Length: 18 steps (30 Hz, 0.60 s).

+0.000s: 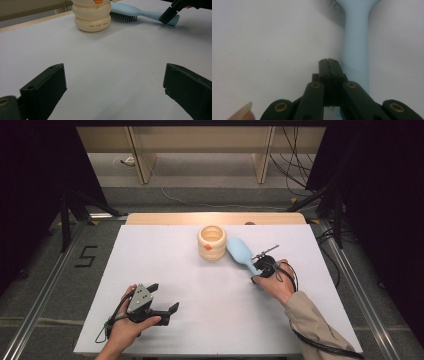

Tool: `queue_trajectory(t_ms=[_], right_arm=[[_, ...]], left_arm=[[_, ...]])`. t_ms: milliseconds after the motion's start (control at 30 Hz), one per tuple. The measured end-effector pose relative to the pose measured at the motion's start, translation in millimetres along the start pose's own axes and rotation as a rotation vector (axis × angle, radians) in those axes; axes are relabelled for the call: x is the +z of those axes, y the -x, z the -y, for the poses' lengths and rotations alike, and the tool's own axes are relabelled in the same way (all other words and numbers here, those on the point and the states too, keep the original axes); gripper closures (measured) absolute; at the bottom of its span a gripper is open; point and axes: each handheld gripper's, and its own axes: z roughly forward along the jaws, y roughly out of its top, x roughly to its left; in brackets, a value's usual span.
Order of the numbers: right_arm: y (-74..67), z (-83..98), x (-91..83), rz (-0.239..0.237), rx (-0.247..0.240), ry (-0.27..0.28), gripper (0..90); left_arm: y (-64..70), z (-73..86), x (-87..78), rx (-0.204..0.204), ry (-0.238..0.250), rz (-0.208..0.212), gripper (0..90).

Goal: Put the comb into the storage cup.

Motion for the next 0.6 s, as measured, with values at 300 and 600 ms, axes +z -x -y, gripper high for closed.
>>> queue_trajectory(t_ms=[300, 600], right_arm=[[3.0, 2.2, -1.4, 0.003, 0.006, 0.001, 90.0], [4.4, 3.7, -5.9, -0.061, -0.019, 0.037, 88.3]], left_arm=[[0.1, -0.1, -0.1, 0.002, 0.001, -0.001, 4.2], [0.0, -0.2, -0.3, 0.002, 0.001, 0.000, 4.4]])
